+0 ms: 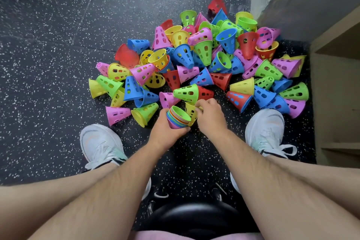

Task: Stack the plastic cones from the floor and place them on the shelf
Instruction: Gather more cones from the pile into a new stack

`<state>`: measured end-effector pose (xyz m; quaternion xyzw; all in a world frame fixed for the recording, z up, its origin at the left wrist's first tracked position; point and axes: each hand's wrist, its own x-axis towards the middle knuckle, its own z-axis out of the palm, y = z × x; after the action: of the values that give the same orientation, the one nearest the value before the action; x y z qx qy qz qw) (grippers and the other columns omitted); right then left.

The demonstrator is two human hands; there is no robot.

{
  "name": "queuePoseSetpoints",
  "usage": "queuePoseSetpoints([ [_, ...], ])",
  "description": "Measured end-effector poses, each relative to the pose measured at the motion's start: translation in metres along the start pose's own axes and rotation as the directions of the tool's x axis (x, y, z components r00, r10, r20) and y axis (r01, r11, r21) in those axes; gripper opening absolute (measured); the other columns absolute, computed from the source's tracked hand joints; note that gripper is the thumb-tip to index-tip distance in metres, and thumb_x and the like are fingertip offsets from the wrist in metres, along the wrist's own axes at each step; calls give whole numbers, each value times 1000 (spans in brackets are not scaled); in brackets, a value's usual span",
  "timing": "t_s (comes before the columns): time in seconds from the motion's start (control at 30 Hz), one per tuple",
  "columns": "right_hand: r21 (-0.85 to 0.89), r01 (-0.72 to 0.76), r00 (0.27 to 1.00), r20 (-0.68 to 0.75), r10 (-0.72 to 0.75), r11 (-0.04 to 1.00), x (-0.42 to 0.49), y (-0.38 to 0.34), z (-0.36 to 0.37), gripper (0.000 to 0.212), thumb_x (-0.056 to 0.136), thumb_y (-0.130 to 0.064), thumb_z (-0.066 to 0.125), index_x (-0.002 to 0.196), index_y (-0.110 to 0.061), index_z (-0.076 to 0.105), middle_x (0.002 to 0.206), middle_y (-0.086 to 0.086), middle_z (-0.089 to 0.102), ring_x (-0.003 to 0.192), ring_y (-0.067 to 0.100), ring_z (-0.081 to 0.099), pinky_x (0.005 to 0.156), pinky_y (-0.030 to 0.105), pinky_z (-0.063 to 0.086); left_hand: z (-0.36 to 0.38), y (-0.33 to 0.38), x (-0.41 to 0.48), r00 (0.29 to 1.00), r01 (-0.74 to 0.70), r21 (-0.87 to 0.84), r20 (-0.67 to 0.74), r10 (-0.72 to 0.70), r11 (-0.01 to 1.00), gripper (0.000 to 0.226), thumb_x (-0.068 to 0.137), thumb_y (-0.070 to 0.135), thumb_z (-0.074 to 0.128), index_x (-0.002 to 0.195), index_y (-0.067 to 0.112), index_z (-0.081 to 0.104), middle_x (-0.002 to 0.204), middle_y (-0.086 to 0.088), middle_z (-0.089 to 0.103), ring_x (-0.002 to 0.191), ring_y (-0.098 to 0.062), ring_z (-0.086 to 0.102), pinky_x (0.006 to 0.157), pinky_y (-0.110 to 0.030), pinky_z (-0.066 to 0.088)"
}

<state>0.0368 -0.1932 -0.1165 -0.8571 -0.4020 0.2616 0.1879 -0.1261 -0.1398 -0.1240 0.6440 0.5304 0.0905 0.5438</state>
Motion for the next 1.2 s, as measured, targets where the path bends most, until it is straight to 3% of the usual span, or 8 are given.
queuePoseSetpoints([
  [0.17,62,136,984,-121,-128,989,-3,3,-9,18,99,-19,54,110,-17,68,106,3,59,105,23,45,89,28,35,-4,5,-3,1000,2,4,-13,-2,1000,68,70,27,95,119,27,48,104,10,66,90,-2,65,73,-14,46],
  [0.3,111,193,958,-236,-163,975,-4,2,-15,17,98,-16,55,106,-17,69,103,-1,60,102,20,47,88,25,36,-5,9,-3,1000,12,-37,-26,-13,999,65,71,25,94,118,26,49,102,8,66,86,-1,64,68,-7,45],
  [0.47,150,263,914,-355,-196,953,-3,-1,-17,15,97,-15,55,104,-15,68,101,-1,61,98,22,51,88,28,39,-6,8,-2,999,16,-100,-44,-20,995,69,70,24,95,122,24,50,104,6,66,91,-7,67,76,-16,48],
  [0.63,152,308,879,-424,-219,939,-6,-13,-18,15,99,-15,55,106,-13,68,102,2,61,97,24,51,88,24,36,-7,6,-2,998,8,-83,-63,-13,996,66,67,24,96,116,24,51,103,4,67,86,-5,66,71,-12,47],
  [0.9,203,360,932,-128,-340,910,-15,-23,-4,15,92,-19,60,104,-18,70,104,-6,57,103,15,54,93,32,46,-5,14,-1,994,-36,-134,-103,22,990,59,69,21,93,112,32,54,105,7,69,87,-1,68,76,-20,53],
  [1.03,300,283,959,-106,-263,911,-13,-22,-9,22,94,-19,54,111,-19,68,109,-9,59,100,7,57,92,32,50,-4,17,1,995,-31,-131,-98,18,991,63,68,26,95,117,30,55,105,10,69,88,0,68,75,-16,51],
  [1.13,43,241,958,-170,-230,970,5,-11,-20,28,94,-16,53,119,-18,66,118,-3,55,109,17,50,93,39,48,-1,19,4,996,-33,-132,-83,22,991,67,68,26,96,120,28,54,105,11,67,90,0,66,78,-15,49],
  [1.2,-206,194,970,-106,-219,959,16,-4,-29,36,90,-15,57,125,-22,63,128,1,48,116,24,44,94,43,47,2,22,6,997,-33,-111,-79,24,993,67,70,27,95,121,27,52,105,11,66,92,-1,66,77,-15,47],
])
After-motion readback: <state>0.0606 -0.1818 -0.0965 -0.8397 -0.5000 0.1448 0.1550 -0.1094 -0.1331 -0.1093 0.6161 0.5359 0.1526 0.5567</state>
